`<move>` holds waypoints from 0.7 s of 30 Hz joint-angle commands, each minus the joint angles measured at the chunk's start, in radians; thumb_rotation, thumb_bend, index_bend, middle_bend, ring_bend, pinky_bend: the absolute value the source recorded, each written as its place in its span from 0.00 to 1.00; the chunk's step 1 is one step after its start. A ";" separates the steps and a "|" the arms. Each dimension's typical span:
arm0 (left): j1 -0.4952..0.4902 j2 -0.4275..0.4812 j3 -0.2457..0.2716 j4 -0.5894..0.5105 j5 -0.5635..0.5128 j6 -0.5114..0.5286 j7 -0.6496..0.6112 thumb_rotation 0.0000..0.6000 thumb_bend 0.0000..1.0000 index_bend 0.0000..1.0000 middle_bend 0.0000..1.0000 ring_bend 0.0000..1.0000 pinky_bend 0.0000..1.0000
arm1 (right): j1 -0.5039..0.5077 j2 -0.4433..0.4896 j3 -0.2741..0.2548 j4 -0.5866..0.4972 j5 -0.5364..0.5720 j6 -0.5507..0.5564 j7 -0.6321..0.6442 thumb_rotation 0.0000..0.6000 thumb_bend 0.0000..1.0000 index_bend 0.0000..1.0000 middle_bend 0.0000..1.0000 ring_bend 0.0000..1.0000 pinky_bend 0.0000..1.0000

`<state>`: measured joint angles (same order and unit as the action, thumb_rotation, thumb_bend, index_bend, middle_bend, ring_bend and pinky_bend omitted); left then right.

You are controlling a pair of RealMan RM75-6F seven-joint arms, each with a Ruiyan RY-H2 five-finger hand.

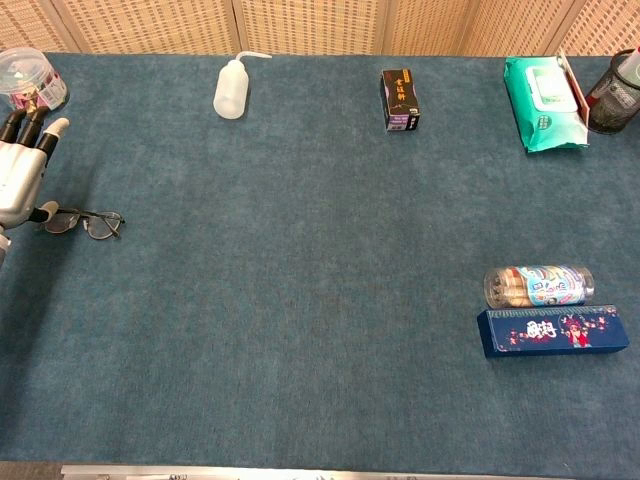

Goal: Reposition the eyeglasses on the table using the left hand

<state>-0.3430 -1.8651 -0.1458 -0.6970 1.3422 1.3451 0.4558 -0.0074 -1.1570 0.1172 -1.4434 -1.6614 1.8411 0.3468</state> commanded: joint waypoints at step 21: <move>0.076 0.334 0.066 -0.378 0.278 0.397 -0.314 1.00 0.18 0.08 0.00 0.03 0.22 | 0.009 -0.005 -0.001 -0.007 0.001 -0.020 -0.024 1.00 0.31 0.60 0.57 0.51 0.52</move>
<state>-0.2806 -1.6038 -0.1142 -1.0151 1.5541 1.7004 0.2037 0.0013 -1.1613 0.1168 -1.4500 -1.6599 1.8215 0.3239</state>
